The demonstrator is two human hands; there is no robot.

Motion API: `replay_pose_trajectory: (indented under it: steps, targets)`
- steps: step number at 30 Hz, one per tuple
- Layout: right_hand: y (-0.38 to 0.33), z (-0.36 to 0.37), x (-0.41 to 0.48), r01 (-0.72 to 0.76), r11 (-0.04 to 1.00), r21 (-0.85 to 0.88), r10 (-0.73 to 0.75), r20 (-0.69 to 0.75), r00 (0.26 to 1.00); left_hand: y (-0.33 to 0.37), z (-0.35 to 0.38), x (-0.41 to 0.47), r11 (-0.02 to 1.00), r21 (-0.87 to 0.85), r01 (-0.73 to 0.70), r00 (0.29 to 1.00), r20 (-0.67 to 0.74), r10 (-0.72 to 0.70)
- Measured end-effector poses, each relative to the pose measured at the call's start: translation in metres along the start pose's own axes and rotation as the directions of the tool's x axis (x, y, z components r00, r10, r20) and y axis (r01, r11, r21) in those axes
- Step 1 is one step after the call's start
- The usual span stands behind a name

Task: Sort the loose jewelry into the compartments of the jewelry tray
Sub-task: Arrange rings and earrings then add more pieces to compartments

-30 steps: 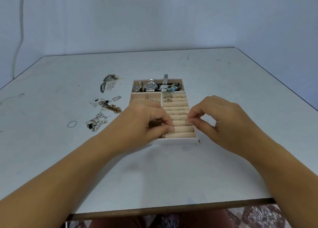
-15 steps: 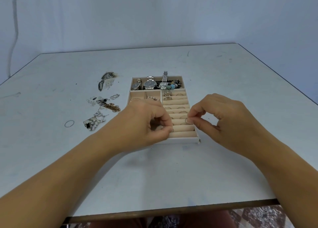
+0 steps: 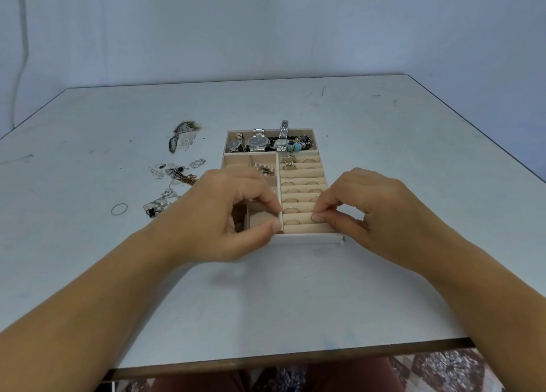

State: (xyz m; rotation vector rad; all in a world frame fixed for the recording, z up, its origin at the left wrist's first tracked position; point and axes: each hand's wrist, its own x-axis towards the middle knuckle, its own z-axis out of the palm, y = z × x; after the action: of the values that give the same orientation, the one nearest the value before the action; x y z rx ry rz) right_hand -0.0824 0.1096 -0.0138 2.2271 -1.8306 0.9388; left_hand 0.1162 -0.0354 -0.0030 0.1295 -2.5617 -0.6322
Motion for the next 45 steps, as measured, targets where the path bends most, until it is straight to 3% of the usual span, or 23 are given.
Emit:
replay_pose_trajectory:
  steps: [8,17,22,29,45]
  targets:
    - [-0.001,-0.001,0.002,-0.016,1.000,-0.008,0.017,0.090,0.996,-0.003,0.006,-0.008,0.995,0.066,-0.071,0.997,0.006,0.071]
    - [-0.001,-0.010,0.014,-0.139,0.990,-0.019,0.139,0.278,0.950,0.000,-0.005,-0.012,0.994,0.107,-0.019,0.999,0.037,0.015]
    - [-0.014,-0.009,0.036,-0.046,0.998,-0.043,0.055,0.237,0.970,-0.015,-0.054,-0.035,0.976,0.205,0.079,0.997,-0.039,-0.072]
    - [-0.046,0.027,0.094,0.070,0.995,-0.072,-0.046,0.291,0.956,-0.055,-0.097,-0.081,0.884,0.386,0.264,0.964,-0.085,-0.251]
    - [-0.080,0.078,0.151,0.082,0.937,-0.341,0.113,0.514,0.850,-0.082,-0.071,-0.099,0.922,0.250,0.297,0.954,-0.108,-0.278]
